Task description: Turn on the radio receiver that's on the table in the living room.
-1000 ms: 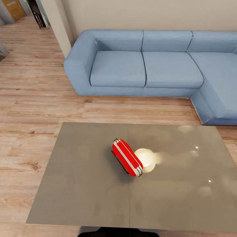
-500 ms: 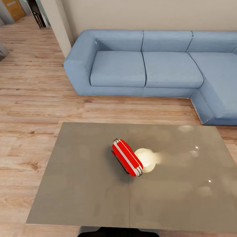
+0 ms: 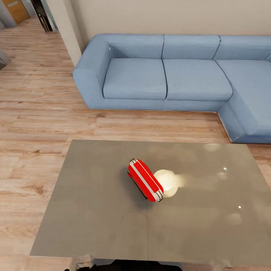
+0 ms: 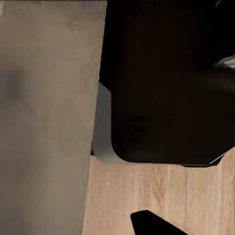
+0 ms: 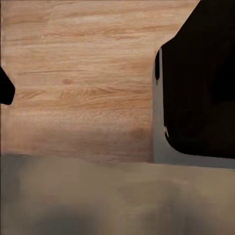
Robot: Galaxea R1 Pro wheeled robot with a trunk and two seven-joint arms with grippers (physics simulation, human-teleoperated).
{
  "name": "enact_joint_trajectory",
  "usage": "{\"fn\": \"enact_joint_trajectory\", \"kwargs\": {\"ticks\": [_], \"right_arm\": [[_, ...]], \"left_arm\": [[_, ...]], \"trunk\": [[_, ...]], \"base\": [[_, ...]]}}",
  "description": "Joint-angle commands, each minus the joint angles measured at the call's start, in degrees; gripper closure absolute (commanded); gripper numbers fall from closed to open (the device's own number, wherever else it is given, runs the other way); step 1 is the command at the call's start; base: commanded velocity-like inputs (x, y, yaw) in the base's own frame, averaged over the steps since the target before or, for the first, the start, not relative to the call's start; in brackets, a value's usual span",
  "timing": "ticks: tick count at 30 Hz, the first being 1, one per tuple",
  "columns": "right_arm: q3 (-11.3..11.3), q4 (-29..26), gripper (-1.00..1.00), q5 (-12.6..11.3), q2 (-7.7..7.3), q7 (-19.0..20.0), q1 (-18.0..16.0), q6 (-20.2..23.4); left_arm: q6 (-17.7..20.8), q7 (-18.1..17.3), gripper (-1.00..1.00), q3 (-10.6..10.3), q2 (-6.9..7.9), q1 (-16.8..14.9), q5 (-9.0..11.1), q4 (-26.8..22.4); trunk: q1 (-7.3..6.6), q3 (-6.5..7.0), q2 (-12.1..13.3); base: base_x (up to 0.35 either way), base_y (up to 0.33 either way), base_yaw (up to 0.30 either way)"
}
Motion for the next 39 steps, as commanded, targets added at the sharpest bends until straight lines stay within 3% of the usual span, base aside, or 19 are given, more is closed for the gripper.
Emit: {"fn": "enact_joint_trajectory", "kwargs": {"ticks": [1, 3, 5, 11, 16, 23, 39], "right_arm": [[-0.4, -3.5, -1.0, 0.0, -0.43, -0.1, -0.6, 1.7], [-0.7, -6.2, -1.0, 0.1, -0.71, -0.2, -2.7, 4.2], [-0.8, -7.8, -1.0, 0.2, -0.82, -0.2, -9.2, 9.0], [-0.9, -7.8, -1.0, 0.1, -0.82, -0.2, -15.7, 11.0], [-0.9, -7.6, -1.0, 0.1, -0.63, -0.2, -19.9, 11.3], [-0.8, -8.4, -1.0, 0.5, -0.37, -0.4, -21.3, 11.1], [0.1, -11.7, -1.0, 0.7, 0.25, 0.3, -21.5, 8.2]], "left_arm": [[1.2, -1.6, -1.0, 0.0, -0.01, 0.0, 0.0, -4.8], [4.1, -3.9, -1.0, 0.1, -0.01, 0.0, 0.0, -11.0], [9.4, -8.9, -1.0, 0.1, 0.04, 0.0, 0.0, -21.6], [10.9, -10.5, -1.0, 0.2, 0.04, -1.7, 0.1, -24.5], [13.9, -10.7, -1.0, 0.2, 0.0, -5.8, 0.3, -24.5], [16.5, -10.7, -1.0, 0.2, -0.12, -10.7, 0.6, -23.5], [13.6, -10.9, -1.0, 0.0, -1.06, -18.3, 0.3, -11.9]], "trunk": [[0.0, -0.01, 0.0], [0.0, -0.01, 0.0], [0.0, -0.01, 0.0], [0.0, -0.01, 0.0], [0.0, -0.01, 0.0], [0.0, -0.01, 0.0], [0.0, -0.01, 0.0]], "base": [[0.0, 0.0, 0.0], [0.0, 0.0, 0.0], [0.0, 0.0, 0.0], [0.0, 0.0, 0.0], [0.0, 0.0, 0.0], [0.0, 0.0, 0.0], [0.0, 0.0, 0.0]]}}
